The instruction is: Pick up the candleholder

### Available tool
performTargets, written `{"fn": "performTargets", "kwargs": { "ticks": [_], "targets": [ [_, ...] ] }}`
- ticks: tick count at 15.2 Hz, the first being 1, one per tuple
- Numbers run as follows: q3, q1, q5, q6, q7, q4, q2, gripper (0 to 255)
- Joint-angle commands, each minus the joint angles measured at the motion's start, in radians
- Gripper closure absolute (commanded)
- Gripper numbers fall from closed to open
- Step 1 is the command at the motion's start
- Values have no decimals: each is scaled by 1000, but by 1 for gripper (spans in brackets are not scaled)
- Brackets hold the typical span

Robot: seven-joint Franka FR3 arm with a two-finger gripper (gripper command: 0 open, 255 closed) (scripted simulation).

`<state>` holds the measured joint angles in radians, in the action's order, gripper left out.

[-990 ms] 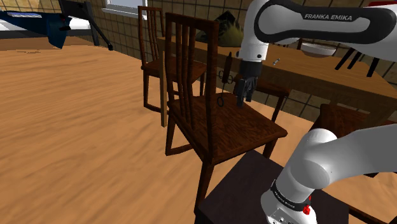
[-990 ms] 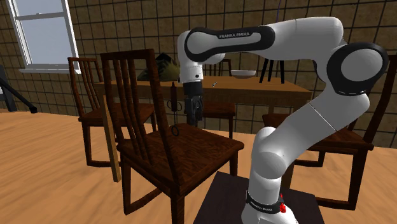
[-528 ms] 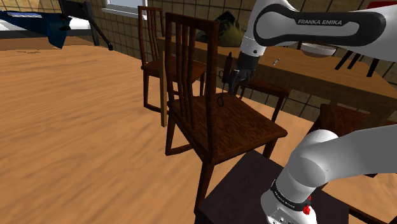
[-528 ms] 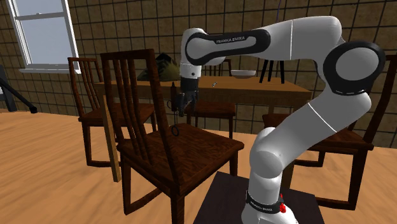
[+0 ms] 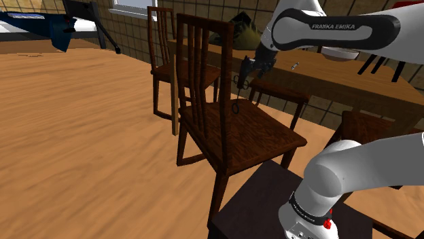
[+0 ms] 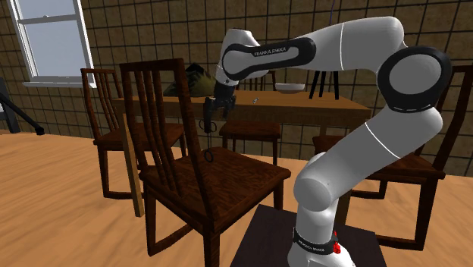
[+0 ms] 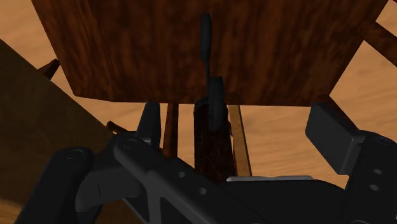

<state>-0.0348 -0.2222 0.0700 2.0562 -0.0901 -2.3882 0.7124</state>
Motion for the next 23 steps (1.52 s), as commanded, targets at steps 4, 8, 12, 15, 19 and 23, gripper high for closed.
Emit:
{"fn": "performTargets", "kwargs": {
  "ticks": [4, 8, 12, 15, 19, 23],
  "targets": [
    [-1, -13, 11, 80, -16, -55, 5, 0],
    [-2, -14, 13, 127, -19, -104, 7, 0],
    [-2, -14, 13, 127, -18, -105, 8, 255],
    [-2, -14, 13, 127, -18, -105, 8, 255],
    [-2, -14, 13, 127, -19, -104, 7, 255],
    [-1, -13, 11, 74, -16, -49, 5, 255]
  ]
}}
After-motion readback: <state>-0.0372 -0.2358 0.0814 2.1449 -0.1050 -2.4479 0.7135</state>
